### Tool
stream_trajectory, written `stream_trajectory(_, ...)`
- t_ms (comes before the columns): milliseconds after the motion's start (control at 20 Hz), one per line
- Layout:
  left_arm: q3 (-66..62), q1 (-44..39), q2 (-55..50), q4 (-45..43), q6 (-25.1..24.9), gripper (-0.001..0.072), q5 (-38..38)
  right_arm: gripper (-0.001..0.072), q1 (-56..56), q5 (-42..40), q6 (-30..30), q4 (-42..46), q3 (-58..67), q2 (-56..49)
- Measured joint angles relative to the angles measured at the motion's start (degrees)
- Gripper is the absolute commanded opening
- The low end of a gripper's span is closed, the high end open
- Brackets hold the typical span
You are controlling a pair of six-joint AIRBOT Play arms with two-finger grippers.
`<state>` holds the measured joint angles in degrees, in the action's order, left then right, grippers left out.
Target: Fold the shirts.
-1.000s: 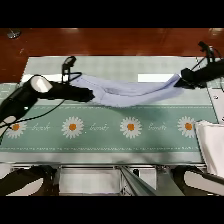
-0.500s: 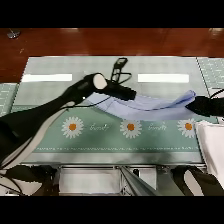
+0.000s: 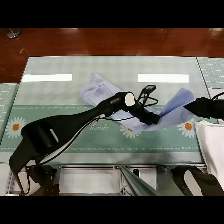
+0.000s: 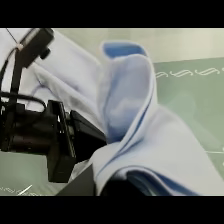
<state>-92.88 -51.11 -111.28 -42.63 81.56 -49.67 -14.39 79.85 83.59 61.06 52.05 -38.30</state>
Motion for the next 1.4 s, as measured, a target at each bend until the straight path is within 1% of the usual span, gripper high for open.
stream_trajectory(50,-0.6,1.0,0.0,0.3,-0.3,0.0025,-0.6,0.0028,0.3,0.0,-0.1,0.0,0.0,0.0)
stream_trajectory(150,-1.5,4.9,0.9,0.2,-0.8,0.0025,-4.5,0.0028,1.9,-0.4,-0.2,-0.2,0.4,-0.3)
stream_trajectory(200,-1.9,7.5,2.0,0.0,-0.9,0.0025,-6.4,0.0028,3.1,-0.6,-0.2,-0.4,0.9,-0.9)
stream_trajectory(350,-2.0,18.1,7.2,-4.7,-0.5,0.0025,-13.5,0.0028,8.2,-1.9,0.4,-0.4,4.1,-5.1)
stream_trajectory(500,1.7,29.4,16.5,-11.0,0.7,0.0025,-17.4,0.0028,16.1,-4.0,1.6,-0.5,10.5,-13.2)
stream_trajectory(650,11.7,39.1,30.9,-14.0,1.0,0.0026,-16.6,0.0028,24.9,-6.4,2.8,-0.7,20.0,-24.6)
stream_trajectory(700,16.2,41.6,36.5,-14.7,1.0,0.0026,-14.8,0.0028,27.7,-7.1,3.2,-0.6,24.0,-29.3)
stream_trajectory(850,29.7,45.7,52.0,-15.3,0.8,0.0026,-12.0,0.0028,34.4,-8.3,4.8,-0.7,36.6,-43.1)
stream_trajectory(1000,42.5,47.3,65.0,-14.4,0.8,0.0026,-10.4,0.0028,39.1,-9.0,6.1,-1.1,49.7,-56.5)
stream_trajectory(1150,51.3,47.9,73.2,-12.8,1.5,0.0027,-10.0,0.0028,41.6,-10.7,7.1,-4.3,59.8,-68.0)
stream_trajectory(1300,56.1,48.1,76.9,-11.7,2.3,0.0027,-9.2,0.0030,42.6,-13.8,7.5,-9.1,64.0,-75.2)
stream_trajectory(1350,56.9,48.1,77.5,-11.5,2.4,0.0027,-9.0,0.0175,42.8,-15.3,7.5,-10.8,64.7,-76.9)
stream_trajectory(1400,57.5,48.2,78.0,-11.3,2.5,0.0026,-8.5,0.0490,42.9,-16.0,7.6,-12.5,65.2,-78.2)
